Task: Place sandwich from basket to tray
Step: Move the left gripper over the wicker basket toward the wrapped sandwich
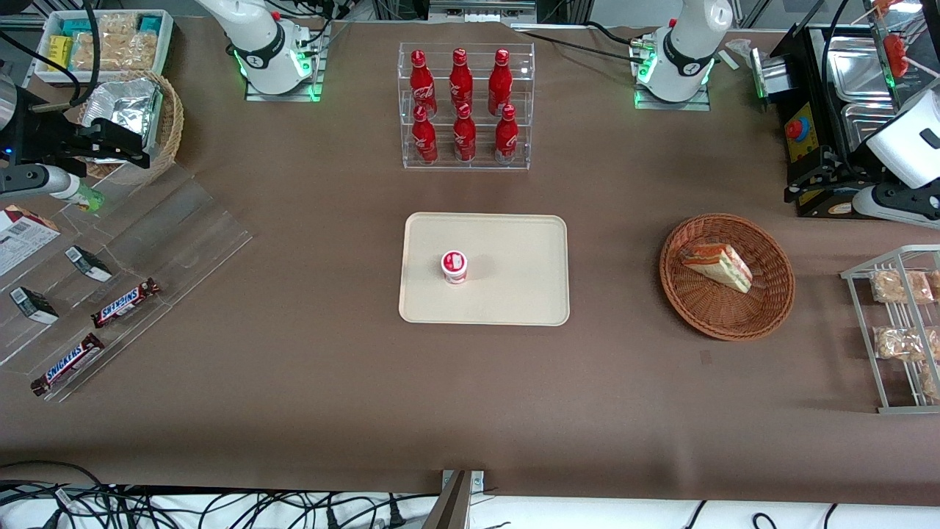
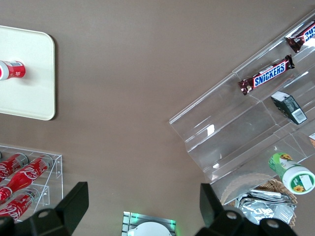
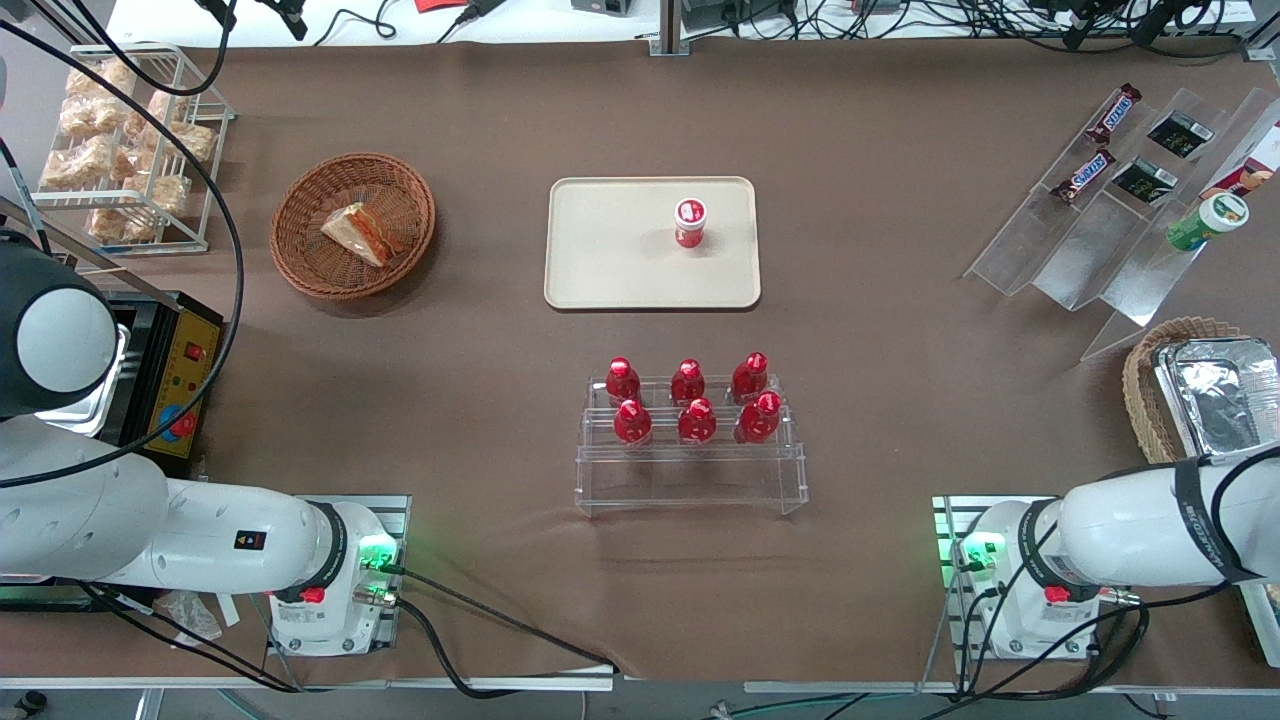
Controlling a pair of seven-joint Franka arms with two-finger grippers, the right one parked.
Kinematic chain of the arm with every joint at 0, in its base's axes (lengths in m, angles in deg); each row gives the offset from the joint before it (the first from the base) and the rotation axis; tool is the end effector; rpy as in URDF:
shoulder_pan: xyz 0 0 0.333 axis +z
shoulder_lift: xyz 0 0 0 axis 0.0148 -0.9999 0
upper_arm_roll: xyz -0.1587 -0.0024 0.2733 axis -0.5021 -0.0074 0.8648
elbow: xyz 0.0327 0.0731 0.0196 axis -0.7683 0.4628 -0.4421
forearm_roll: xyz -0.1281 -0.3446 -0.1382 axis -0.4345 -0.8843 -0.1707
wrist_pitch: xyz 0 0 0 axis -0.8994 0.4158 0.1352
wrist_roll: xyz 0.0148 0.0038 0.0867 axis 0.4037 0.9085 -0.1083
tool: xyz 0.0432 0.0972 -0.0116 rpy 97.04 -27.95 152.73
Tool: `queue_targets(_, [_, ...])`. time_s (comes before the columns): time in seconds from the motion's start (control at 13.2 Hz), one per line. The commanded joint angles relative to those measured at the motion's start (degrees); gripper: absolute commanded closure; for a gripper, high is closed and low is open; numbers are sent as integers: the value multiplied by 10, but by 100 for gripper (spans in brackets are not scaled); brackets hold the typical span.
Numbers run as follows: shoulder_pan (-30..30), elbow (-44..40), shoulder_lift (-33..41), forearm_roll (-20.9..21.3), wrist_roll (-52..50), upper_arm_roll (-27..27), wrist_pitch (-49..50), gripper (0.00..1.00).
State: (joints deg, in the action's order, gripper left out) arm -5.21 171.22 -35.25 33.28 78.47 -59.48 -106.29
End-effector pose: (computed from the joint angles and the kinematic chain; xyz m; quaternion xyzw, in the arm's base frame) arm 0.5815 -0.0252 0.6099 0.9954 -0.0952 -0.0051 0.0097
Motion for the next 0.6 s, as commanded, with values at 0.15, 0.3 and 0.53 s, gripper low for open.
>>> queue_targets(0.15, [2,-6,-9,8,-4,4,0,0])
queue_targets(0.3, [2,3,-24,22,-52,3,-2,0])
queue_targets(0.53, [10,65,-29,30,-115,5,-40,0])
